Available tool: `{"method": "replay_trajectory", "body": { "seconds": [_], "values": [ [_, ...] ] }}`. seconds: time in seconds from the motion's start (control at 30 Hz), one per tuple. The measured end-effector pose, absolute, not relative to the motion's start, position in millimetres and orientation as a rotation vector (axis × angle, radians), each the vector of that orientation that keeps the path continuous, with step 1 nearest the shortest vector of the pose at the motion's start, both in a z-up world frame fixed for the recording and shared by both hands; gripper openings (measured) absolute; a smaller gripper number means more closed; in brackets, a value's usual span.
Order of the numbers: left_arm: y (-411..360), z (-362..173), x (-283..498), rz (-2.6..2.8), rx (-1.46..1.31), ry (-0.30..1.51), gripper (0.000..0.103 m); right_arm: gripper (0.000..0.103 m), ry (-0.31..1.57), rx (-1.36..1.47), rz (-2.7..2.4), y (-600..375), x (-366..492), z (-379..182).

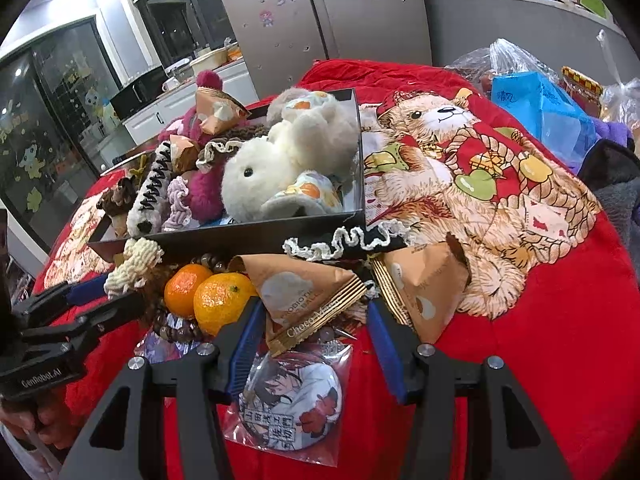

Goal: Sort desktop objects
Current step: 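Grasp the brown triangular snack packet with the right tool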

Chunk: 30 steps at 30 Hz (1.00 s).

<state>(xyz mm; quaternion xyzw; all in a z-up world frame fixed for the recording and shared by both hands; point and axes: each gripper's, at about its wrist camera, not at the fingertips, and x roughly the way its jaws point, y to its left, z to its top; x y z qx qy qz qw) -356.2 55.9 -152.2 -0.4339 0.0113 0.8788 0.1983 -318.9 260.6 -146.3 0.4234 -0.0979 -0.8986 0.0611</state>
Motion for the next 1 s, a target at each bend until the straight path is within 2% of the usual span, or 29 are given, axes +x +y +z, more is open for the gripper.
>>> {"method": "replay_trajectory", "body": {
  "seconds": [0.1, 0.17, 0.2, 0.23, 0.33, 0.4, 0.43, 0.93, 1.0],
  "values": [
    [55, -151, -355, 2.464, -1.202, 0.034, 0.035, 0.054, -0.295, 1.263, -2.735, 258, -319, -147],
    [54, -149, -354, 2.464, -1.193, 0.027, 0.031, 0.034, -0.263, 1.245, -2.739, 253, -318, -146],
    [53, -148, -354, 2.463, -1.190, 0.018, 0.025, 0.032, -0.267, 1.237, -2.720, 250, -318, -145],
    [53, -146, -354, 2.461, -1.186, 0.014, 0.020, 0.026, -0.260, 1.232, -2.722, 248, -317, -144],
    [51, -140, -351, 2.465, -1.160, 0.012, 0.015, 0.021, -0.220, 1.231, -2.723, 243, -317, -142],
    [51, -135, -348, 2.482, -1.135, 0.031, 0.003, 0.020, -0.204, 1.222, -2.728, 241, -316, -140],
    [51, -132, -347, 2.478, -1.127, 0.031, 0.001, 0.020, -0.201, 1.213, -2.730, 241, -315, -138],
    [44, -121, -339, 2.507, -1.091, 0.054, 0.000, 0.019, -0.169, 1.145, -2.725, 234, -304, -121],
    [43, -123, -340, 2.473, -1.107, 0.001, 0.000, 0.019, -0.153, 1.151, -2.716, 233, -304, -122]
  ]
}}
